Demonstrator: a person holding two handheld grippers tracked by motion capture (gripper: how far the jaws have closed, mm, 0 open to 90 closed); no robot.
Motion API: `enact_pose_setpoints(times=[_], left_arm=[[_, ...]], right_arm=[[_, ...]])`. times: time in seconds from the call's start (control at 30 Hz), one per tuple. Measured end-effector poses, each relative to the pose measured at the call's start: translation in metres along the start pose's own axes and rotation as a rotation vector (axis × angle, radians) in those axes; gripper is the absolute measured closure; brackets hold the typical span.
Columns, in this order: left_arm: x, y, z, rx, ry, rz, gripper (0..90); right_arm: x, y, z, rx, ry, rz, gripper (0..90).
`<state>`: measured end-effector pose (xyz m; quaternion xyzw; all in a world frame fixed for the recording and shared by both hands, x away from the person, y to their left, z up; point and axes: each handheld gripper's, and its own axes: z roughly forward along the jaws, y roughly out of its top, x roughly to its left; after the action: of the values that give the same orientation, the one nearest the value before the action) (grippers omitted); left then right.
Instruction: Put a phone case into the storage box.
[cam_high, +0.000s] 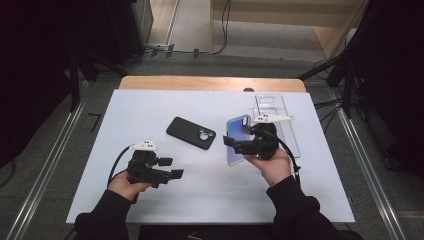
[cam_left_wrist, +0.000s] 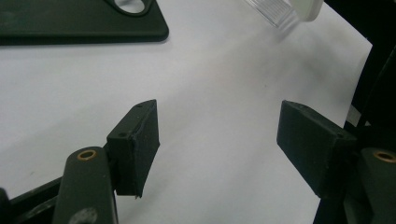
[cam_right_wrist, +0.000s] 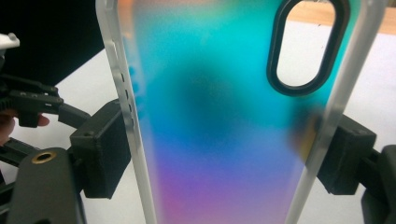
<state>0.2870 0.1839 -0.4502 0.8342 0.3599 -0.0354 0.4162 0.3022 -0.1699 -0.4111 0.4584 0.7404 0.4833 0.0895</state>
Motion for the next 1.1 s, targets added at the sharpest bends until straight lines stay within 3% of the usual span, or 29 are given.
enact_pose_setpoints(times=[0.5,1.1], left_arm=[[0.005,-0.007,-0.008,-0.023,0.029,-0.037,29.8],[0.011,-0.015,-0.015,-0.032,0.061,-0.068,29.8]], right_arm=[[-0.020,0.026,-0.027,-0.048,-0.020,0.004,16.1],[-0.056,0.040,-0.050,-0.103,-0.106,0.040,16.1]])
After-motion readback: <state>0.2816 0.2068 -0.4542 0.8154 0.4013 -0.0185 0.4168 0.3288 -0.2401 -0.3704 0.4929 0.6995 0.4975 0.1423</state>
